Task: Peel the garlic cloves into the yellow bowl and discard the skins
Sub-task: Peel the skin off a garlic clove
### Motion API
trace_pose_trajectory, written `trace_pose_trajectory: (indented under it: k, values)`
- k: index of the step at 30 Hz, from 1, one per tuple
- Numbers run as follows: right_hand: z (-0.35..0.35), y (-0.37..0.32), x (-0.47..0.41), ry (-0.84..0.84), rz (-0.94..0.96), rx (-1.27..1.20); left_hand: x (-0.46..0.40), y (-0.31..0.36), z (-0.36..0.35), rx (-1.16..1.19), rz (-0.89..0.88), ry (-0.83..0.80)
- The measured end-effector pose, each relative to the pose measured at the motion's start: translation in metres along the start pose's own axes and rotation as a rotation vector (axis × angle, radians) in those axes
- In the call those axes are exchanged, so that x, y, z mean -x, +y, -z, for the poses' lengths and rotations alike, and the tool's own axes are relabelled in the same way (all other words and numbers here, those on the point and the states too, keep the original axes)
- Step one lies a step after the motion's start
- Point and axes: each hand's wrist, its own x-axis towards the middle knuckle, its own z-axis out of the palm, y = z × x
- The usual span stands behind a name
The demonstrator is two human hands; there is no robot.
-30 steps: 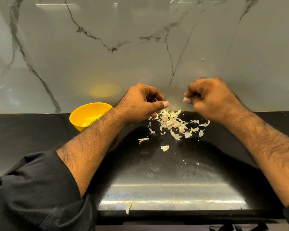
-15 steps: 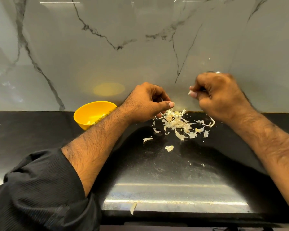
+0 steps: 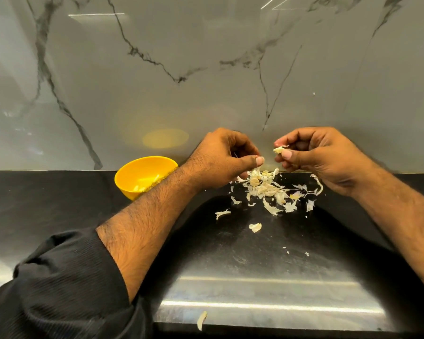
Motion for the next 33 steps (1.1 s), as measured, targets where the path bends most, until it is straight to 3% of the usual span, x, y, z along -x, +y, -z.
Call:
trace_pose_trajectory:
  k: [7,17,24,33]
  values:
    - [-0.006,-0.002,0.0,-0.052,0.025,-0.073,0.002,0.004,-0.002,0.082,-0.061,-0.003]
    - [-0.007,-0.003,0.001,-0.018,0.082,0.029,0.001,0.005,-0.002,0.021,-0.129,0.06]
    - [-0.011,-0.005,0.003,0.003,0.136,0.181,0.001,0.004,-0.004,-0.138,-0.153,0.089]
    - [-0.015,-0.006,0.003,-0.018,0.127,0.203,0.002,0.008,-0.009,-0.333,-0.188,0.125]
